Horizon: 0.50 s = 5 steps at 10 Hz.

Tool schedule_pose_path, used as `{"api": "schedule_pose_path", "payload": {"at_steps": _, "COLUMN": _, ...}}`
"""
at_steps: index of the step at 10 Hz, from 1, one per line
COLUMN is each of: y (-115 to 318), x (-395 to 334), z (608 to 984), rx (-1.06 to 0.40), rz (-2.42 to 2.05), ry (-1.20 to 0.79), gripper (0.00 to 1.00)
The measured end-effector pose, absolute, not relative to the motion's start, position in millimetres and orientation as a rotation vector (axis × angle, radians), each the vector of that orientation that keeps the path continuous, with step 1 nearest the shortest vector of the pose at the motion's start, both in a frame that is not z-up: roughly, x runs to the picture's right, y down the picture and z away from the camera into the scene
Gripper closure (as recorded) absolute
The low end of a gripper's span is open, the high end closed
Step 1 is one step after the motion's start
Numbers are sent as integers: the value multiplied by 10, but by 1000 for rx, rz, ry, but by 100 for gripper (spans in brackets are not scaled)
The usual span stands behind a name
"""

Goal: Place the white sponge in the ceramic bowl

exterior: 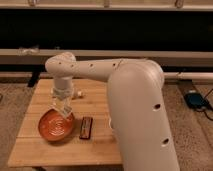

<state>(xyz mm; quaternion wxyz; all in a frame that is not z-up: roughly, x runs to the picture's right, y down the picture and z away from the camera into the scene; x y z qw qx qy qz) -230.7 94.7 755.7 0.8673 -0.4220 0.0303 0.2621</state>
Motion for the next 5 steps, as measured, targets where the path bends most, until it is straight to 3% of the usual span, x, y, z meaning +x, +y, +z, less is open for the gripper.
{"api": "schedule_pose_path", "payload": {"at_steps": 3, "y": 1182, "x": -2473, "z": 7454, "rx": -940, "rz": 472, "ry": 24, "gripper": 69}}
{"api": "schedule_pose_path", "payload": {"at_steps": 5, "y": 1354, "x": -2527, "z": 7584, "rx": -971, "rz": 439, "ry": 8, "gripper": 48}}
